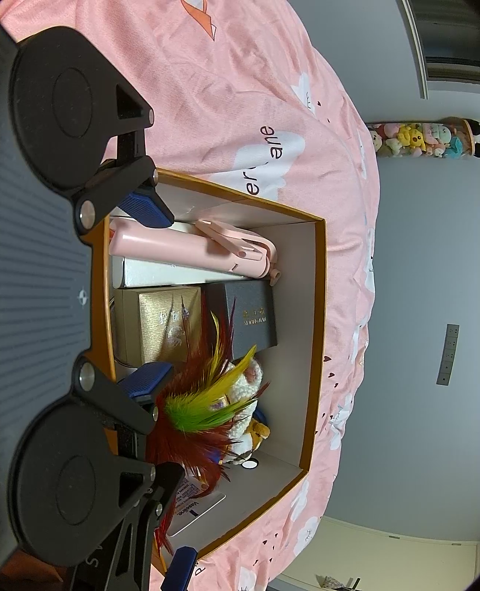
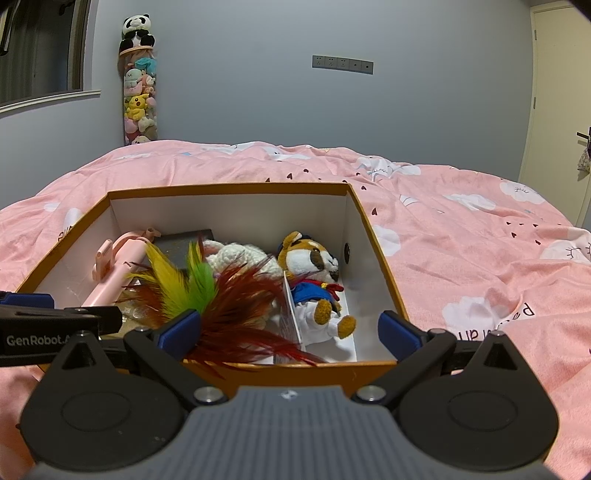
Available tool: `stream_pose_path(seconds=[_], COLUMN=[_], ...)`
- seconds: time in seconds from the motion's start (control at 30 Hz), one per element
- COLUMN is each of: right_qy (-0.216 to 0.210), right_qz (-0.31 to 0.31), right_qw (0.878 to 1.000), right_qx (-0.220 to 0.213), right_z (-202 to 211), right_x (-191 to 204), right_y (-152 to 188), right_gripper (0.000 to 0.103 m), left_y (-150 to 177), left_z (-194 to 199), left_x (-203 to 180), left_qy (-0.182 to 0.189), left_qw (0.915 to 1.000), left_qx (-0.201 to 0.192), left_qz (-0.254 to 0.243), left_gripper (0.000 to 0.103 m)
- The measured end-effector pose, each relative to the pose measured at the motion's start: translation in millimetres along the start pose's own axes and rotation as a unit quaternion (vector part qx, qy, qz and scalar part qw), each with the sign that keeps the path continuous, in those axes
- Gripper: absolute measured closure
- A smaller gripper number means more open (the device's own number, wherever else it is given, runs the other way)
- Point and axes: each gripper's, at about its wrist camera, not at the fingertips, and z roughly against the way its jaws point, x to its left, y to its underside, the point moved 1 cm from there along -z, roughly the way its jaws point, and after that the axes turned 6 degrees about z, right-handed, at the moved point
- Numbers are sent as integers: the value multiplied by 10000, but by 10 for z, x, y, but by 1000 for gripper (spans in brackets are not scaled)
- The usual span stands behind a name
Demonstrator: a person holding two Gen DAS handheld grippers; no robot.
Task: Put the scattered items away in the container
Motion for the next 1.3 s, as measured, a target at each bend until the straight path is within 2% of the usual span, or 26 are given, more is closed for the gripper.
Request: stream_pose_path(seconds=[1.3], right_qy=[1], right_qz=[-1], right_qw=[10000], right_qx=[-7], right_z=[-2], right_x=[1], right_y=[8], right_gripper=[1], left_y=[23], left_z=[-2], left_x=[2], left_qy=[-23], left_qw=[10000], left_qx=[52], left_qz=[10], left_gripper=[9])
